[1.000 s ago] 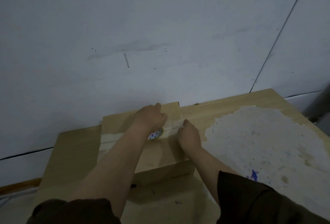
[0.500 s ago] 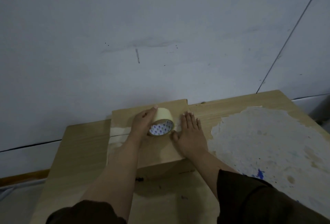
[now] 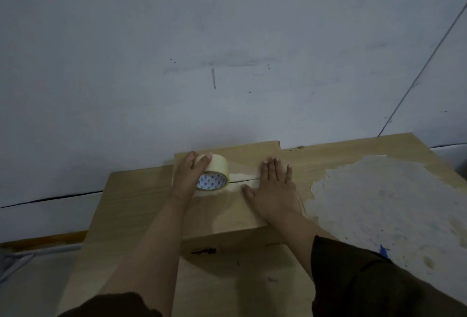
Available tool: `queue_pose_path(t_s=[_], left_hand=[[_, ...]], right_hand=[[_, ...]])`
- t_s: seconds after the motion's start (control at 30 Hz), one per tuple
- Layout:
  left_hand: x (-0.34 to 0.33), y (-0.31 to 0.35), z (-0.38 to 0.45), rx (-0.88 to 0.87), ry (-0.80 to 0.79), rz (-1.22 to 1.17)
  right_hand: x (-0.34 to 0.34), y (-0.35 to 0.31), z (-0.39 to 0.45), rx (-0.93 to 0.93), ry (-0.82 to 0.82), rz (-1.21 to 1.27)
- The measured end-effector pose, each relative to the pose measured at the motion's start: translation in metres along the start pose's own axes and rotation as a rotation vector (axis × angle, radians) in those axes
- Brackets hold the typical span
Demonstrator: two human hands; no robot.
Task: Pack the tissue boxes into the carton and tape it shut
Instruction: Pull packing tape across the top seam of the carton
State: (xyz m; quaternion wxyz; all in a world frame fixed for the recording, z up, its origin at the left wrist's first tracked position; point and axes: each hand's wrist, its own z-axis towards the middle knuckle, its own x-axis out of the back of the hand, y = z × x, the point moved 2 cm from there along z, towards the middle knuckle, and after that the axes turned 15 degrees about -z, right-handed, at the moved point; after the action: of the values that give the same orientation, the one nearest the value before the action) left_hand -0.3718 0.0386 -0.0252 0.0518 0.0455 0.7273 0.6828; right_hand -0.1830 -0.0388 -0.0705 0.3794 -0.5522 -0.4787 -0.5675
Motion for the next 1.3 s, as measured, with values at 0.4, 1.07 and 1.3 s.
queue_pose_path(t_s=[0.4,1.07,1.3], left_hand=[[0.031,0.033,0.009,-0.286,-0.032,0.99],[0.091,0.021,0.014,-0.243,0.034,0.544],[0.11,0.018,0.007,-0.133,0.037,0.284]], right_hand=[[-0.009,0.0,0.001,0.085,0.025,0.081],[0.001,-0.052,0.003,0.201,0.041,0.084],[0.007,-0.069,0.005,0.098,-0.012,0.053]])
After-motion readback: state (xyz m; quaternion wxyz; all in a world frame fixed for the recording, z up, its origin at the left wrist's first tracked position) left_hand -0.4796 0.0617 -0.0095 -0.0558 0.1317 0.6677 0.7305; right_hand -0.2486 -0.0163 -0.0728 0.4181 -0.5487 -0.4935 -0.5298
